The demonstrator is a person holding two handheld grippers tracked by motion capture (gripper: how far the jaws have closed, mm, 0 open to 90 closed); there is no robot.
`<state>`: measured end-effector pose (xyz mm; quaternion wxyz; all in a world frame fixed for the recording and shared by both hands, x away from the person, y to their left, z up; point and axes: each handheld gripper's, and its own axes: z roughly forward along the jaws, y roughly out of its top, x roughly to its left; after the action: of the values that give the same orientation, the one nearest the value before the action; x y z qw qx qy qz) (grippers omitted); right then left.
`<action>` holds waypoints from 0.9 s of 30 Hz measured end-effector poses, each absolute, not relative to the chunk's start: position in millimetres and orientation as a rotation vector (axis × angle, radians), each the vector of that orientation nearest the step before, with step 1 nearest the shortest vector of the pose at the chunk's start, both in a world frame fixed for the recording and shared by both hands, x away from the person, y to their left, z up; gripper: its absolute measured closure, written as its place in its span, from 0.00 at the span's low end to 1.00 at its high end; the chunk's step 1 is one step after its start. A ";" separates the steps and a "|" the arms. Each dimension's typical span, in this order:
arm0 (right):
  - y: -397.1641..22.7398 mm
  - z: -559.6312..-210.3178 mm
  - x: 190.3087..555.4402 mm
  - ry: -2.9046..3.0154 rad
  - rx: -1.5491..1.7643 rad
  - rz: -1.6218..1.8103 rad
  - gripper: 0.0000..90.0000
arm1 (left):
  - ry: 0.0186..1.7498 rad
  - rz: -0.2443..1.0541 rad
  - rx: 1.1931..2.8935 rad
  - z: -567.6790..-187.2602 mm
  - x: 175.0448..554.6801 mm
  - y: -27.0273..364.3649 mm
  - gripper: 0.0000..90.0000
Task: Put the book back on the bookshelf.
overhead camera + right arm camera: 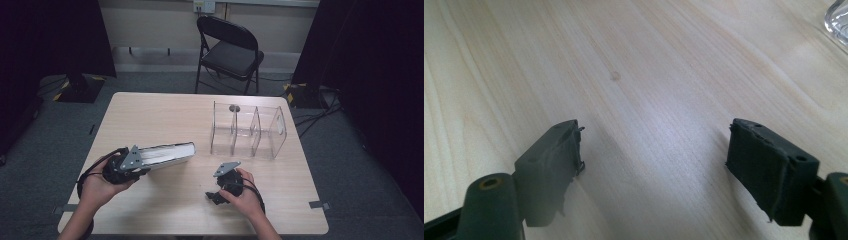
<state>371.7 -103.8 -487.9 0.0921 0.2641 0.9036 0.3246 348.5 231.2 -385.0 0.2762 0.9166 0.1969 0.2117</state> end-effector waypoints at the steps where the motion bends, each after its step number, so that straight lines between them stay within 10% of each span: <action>1: -103.9 -488.5 371.5 2.679 0.788 0.979 0.22 | 0.524 0.568 2.471 -384.0 348.6 231.7 0.84; 27: -110.9 -501.1 366.7 2.569 0.770 1.125 0.17 | 0.535 0.488 2.489 -374.6 347.3 233.7 0.85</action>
<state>366.7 -110.9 -501.1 0.1161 0.2630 0.8773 0.3843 347.3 233.7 -374.6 0.2713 0.9242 0.1985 0.1814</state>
